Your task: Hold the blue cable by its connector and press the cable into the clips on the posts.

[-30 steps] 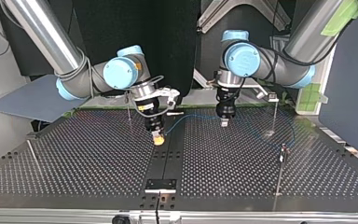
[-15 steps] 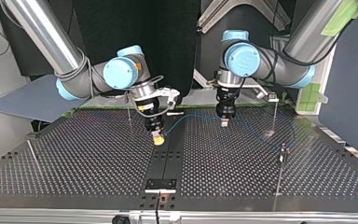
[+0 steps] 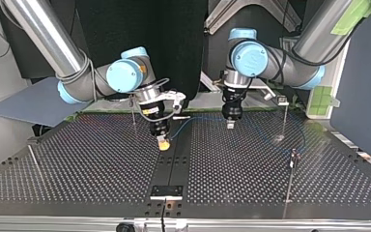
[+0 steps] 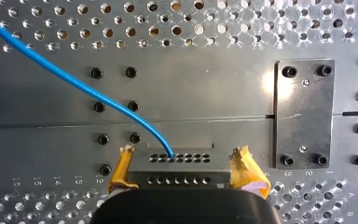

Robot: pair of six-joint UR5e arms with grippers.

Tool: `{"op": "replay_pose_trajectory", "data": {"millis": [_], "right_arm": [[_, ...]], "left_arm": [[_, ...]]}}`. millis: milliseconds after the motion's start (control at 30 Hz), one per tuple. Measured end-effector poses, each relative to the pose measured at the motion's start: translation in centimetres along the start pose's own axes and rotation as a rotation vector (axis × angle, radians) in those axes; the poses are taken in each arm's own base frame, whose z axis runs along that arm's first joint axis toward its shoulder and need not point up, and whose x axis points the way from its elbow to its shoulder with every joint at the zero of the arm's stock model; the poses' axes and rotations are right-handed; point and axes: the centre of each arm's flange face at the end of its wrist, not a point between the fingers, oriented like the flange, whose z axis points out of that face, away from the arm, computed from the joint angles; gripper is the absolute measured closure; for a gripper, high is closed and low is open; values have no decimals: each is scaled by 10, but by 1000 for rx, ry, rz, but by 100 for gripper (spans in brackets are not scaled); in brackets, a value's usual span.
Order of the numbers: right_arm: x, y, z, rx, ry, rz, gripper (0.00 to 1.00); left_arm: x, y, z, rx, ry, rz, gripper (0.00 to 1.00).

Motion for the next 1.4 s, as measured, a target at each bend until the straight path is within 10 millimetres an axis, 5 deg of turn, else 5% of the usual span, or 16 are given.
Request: {"op": "replay_pose_trajectory", "data": {"millis": [467, 833, 1400], "right_arm": [[-2, -3, 1, -1, -5, -5, 57], [-28, -23, -3, 17, -99, -27, 57], [-23, -21, -3, 2, -95, -24, 57]], "left_arm": [[0, 0, 0, 0, 0, 0, 100], [0, 0, 0, 0, 0, 0, 100], [12, 3, 3, 7, 13, -15, 100]]}}
